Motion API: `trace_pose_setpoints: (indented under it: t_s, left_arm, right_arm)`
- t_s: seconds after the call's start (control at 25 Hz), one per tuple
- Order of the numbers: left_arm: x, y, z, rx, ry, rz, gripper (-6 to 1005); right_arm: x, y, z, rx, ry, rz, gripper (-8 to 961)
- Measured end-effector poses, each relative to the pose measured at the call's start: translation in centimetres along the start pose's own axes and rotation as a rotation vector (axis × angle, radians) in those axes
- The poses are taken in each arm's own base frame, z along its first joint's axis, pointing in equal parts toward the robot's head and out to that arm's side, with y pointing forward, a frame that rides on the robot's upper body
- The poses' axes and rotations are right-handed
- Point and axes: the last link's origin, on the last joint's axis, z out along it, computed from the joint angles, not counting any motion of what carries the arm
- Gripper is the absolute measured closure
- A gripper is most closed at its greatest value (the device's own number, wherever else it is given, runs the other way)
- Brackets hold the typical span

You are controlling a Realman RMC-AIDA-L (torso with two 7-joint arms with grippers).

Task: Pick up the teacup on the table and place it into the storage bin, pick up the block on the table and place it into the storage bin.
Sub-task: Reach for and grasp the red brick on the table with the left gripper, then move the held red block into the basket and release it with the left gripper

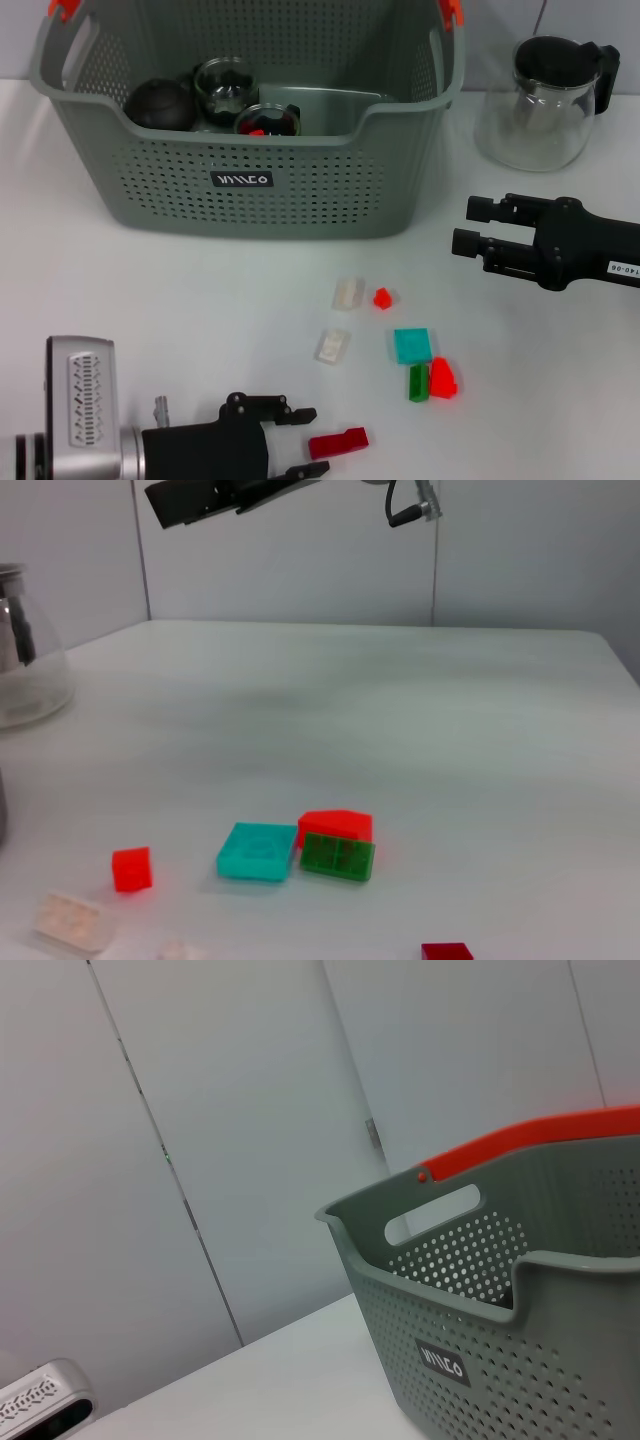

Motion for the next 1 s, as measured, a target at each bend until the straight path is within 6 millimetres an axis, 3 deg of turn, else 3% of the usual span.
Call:
trace_pose_setpoints:
  t_s: [0.56,0.68,0.88,1.0]
  left_arm:
    - [0.19,-0.15,0.27,-0.002,0.003,0.000,482]
    - [0.24,-0.20,0.24,-0.003,0.004,0.002,692]
    - [0.42,-0.25,0.10,-0.006,0.016,0.004,822]
    - [0.61,-0.27,-0.02,-0.011,0.026,0.001,816]
  right_arm:
    - [-0.01,-0.01,-0.01,0.001,-0.001,0.000,315]
    - [-0.01,-0.01,-0.01,0.001,-0.001,0.000,315]
    - [-0.03,-0.02,-0.02,0.002,-0.002,0.000,314]
    - [-0.08,-0.03,0.00,0.001,-0.004,-0.001,314]
